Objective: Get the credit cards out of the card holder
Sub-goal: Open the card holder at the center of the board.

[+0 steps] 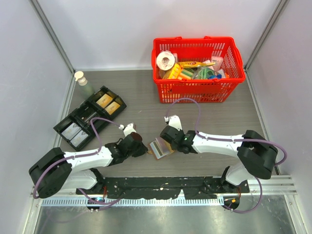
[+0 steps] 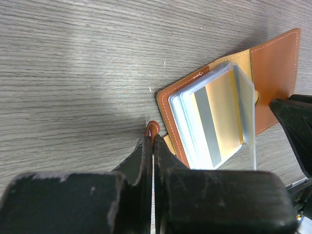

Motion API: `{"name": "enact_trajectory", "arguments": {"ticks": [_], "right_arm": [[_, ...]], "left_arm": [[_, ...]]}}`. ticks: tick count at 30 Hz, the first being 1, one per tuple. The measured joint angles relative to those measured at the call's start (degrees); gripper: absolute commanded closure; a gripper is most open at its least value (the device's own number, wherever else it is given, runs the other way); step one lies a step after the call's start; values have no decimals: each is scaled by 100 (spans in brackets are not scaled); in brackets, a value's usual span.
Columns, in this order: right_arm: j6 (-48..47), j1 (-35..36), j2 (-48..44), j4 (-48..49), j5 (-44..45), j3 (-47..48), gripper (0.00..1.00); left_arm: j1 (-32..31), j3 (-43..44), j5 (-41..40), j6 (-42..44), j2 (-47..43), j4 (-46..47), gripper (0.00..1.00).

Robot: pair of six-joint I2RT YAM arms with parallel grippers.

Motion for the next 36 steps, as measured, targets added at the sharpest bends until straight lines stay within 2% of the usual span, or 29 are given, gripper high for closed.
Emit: {"name": "enact_trajectory", "arguments": {"ticks": [5,7,10,12,15,16,18,20,22,27,36], "right_arm": [[26,-111,-26,57,-164,-245,67],[35,-111,-26,96,-212,-273,67],[37,-111,-28,166,-286,-286,67],[37,-111,-68,173,-315,-289,64],[39,-111,-229,146,-358,-282,56],[37,-111,-317,116,-378,-273,48],[31,-111,-498,31,-428,-208,38],[7,-90,-649,-13,-487,-59,31],[-22,-37,-699,-9,-529,116,26],[-149,328,-472,7,-592,645,22],[-332,905,610,-35,-398,1165,21]], "left_arm": [[0,59,-2,22,-22,-140,100],[0,98,-2,44,-52,-271,96],[0,177,-24,129,-181,-595,87],[0,282,-81,179,-343,-916,75],[0,507,-223,315,-743,-1394,62],[0,586,-267,341,-881,-1510,59],[0,796,-372,446,-1202,-1729,56],[0,966,-442,494,-1434,-1797,57],[2,1025,-452,516,-1530,-1757,62],[2,984,-282,448,-1202,-1480,78],[0,579,7,291,-509,-1008,79]]}}
